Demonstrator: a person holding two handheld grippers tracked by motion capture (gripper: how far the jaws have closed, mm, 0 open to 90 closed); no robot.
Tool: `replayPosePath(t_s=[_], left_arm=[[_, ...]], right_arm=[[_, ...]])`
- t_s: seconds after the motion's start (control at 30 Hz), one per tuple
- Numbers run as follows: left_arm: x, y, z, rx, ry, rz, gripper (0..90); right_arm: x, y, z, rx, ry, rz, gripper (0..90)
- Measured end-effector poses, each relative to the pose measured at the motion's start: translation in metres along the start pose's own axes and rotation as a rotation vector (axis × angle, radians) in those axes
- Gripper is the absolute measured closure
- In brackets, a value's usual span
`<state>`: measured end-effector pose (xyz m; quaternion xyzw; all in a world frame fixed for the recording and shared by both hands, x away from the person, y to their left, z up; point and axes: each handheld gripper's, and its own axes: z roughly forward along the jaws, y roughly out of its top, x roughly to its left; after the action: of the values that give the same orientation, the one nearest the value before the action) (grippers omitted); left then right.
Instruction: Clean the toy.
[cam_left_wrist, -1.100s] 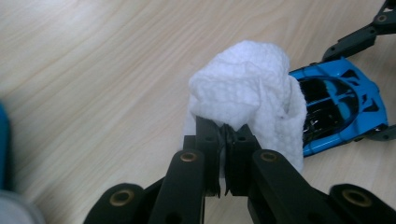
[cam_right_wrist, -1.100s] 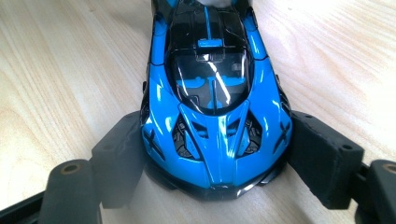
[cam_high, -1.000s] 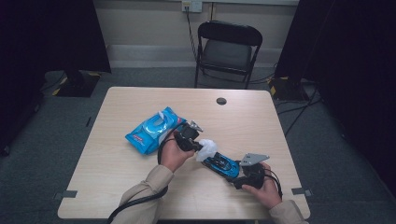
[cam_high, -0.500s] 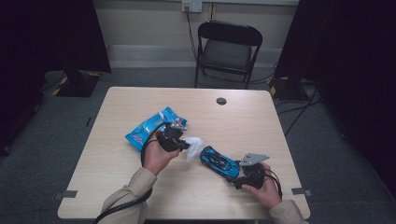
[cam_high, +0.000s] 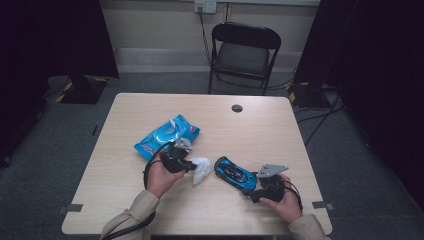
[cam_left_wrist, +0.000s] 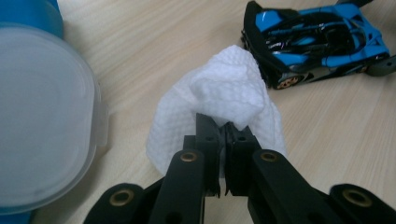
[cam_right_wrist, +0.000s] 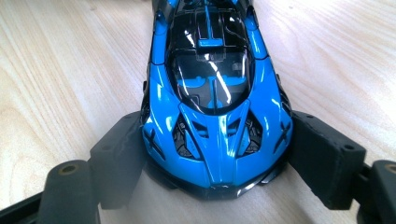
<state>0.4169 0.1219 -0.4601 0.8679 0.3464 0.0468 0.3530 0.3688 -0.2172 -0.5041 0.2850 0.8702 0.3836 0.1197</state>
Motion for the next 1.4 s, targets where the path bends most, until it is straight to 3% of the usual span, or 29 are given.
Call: replayPosePath(t_s=[0.2,0.5,0.6,0.9,1.13,1.4], left_arm=[[0.001,-0.006,0.001,0.003,-0.003,-0.006,86.3],[-0.001,-0.010,0.005,0.017,-0.004,-0.004,86.3],[-0.002,-0.010,0.005,0.016,-0.006,-0.001,86.2],[-0.005,-0.010,0.009,0.022,-0.007,0.013,86.2],[-0.010,-0.006,0.011,0.025,-0.023,0.036,86.1],[-0.016,-0.008,0.014,0.024,-0.038,0.048,86.1]], right_arm=[[0.003,0.003,0.001,0.029,0.008,-0.007,14.5],[0.004,0.006,-0.007,0.026,0.012,0.004,14.3],[0.005,0.010,-0.012,0.033,0.018,-0.017,13.5],[0.008,0.034,-0.027,-0.054,0.044,-0.009,17.1],[0.003,0.042,-0.010,-0.063,0.046,0.061,28.6],[0.002,0.049,0.009,-0.041,0.023,0.053,34.8]])
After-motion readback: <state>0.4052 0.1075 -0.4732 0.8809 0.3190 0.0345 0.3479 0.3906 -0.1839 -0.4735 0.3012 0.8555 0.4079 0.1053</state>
